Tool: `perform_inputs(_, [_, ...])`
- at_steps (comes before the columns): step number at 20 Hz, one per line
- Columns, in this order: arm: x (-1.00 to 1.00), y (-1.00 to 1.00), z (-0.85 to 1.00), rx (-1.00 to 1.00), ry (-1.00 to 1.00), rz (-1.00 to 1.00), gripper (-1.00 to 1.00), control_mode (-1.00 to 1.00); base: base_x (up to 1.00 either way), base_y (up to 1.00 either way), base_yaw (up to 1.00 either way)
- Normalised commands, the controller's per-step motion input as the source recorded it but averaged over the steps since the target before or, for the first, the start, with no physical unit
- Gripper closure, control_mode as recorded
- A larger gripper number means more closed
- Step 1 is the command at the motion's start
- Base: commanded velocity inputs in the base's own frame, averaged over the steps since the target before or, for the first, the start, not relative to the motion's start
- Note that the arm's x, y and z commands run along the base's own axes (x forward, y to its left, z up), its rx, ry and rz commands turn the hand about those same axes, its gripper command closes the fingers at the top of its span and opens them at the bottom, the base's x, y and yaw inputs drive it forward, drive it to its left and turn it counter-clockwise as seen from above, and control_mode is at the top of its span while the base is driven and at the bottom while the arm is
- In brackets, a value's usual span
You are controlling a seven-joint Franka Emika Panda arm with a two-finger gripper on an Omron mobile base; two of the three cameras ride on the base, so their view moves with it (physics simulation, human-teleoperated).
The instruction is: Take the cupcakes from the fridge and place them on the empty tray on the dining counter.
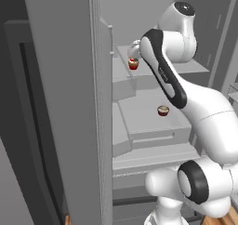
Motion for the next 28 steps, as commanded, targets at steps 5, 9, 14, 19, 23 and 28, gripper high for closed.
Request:
perform_inputs(5, [0.34, 0.00, -0.08, 0.00, 0.00, 0.00, -1.00, -1.00, 0.00, 0.00, 0.00])
perform_inputs(9, [0.25, 0.00, -0.14, 0.00, 0.00, 0.00, -1.00, -1.00, 0.00, 0.00, 0.00])
perform_inputs(14, [0.26, 0.00, -0.16, 0.00, 0.00, 0.00, -1.00, -1.00, 0.00, 0.00, 0.00])
perform_inputs(19, [0.34, 0.04, -0.11, 0.00, 0.00, 0.00, -1.00, -1.00, 0.00, 0.00, 0.00])
perform_inputs(23, [0.55, 0.06, -0.21, 0.00, 0.00, 0.00, -1.00, -1.00, 0.00, 0.00, 0.00])
perform_inputs(28, [0.42, 0.01, -0.08, 0.00, 0.00, 0.00, -1.00, -1.00, 0.00, 0.00, 0.00])
